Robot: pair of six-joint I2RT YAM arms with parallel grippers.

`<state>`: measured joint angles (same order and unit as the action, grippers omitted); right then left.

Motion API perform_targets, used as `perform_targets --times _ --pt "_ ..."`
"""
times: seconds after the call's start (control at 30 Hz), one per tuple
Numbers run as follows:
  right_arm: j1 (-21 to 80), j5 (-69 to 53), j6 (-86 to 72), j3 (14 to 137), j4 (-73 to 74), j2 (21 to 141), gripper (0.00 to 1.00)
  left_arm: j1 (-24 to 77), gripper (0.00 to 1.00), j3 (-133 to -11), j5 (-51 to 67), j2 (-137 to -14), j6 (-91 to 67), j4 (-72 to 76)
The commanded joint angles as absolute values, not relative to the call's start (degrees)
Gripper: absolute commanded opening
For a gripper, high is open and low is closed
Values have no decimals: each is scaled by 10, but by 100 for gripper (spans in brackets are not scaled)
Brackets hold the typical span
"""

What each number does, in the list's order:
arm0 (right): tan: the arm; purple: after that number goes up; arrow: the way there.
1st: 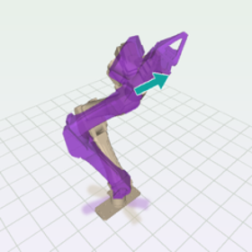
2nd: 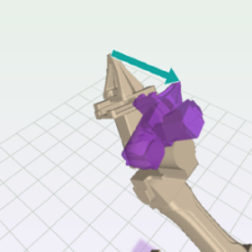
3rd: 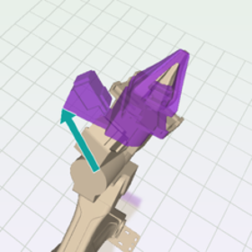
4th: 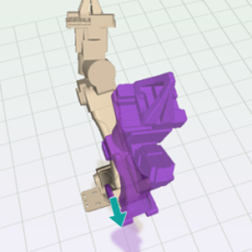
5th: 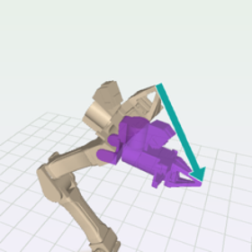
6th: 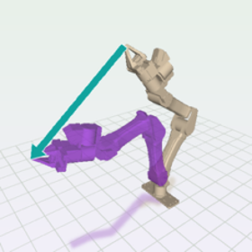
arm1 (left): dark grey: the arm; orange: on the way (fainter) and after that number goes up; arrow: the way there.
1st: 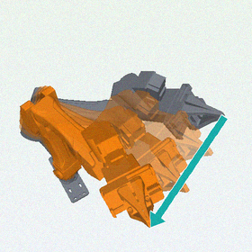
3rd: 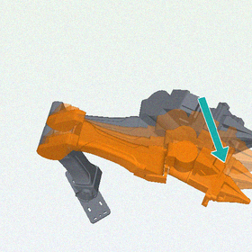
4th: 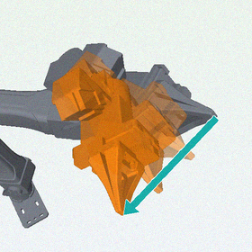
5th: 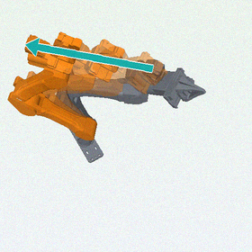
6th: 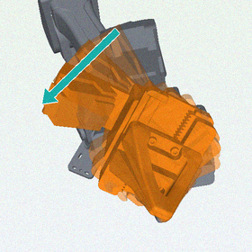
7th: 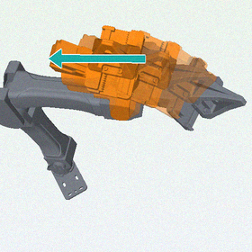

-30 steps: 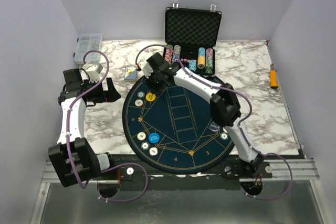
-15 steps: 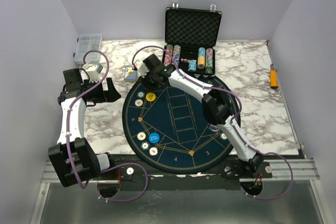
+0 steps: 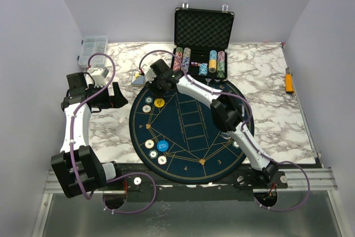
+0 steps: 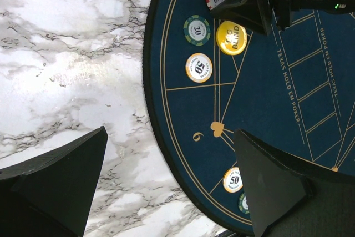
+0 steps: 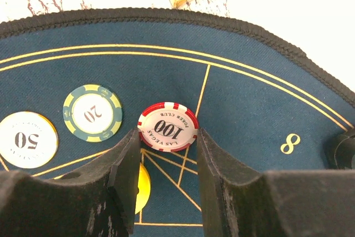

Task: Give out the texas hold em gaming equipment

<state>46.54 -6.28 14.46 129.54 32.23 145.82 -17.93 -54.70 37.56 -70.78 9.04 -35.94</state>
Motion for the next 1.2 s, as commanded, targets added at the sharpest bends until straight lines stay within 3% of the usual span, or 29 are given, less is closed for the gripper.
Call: perform_targets --times 0.0,0.23,0.37,0.57,0.8,1.17 --pt "467 -64 138 1317 303 1485 29 -182 98 -565 391 -710 93 -356" --pt "466 -76 133 1314 301 1474 51 -182 98 -568 384 -720 96 -350" --pt "465 -74 126 1281 274 1422 69 -182 98 -579 360 -736 97 -339" --pt "456 -63 113 1222 238 1321 83 -174 98 -643 329 -784 96 -339" --pt "422 -62 53 1118 201 1188 99 -107 98 -754 207 -896 81 -344" --pt "389 20 66 806 157 952 100 -12 99 -932 88 -1084 55 -374"
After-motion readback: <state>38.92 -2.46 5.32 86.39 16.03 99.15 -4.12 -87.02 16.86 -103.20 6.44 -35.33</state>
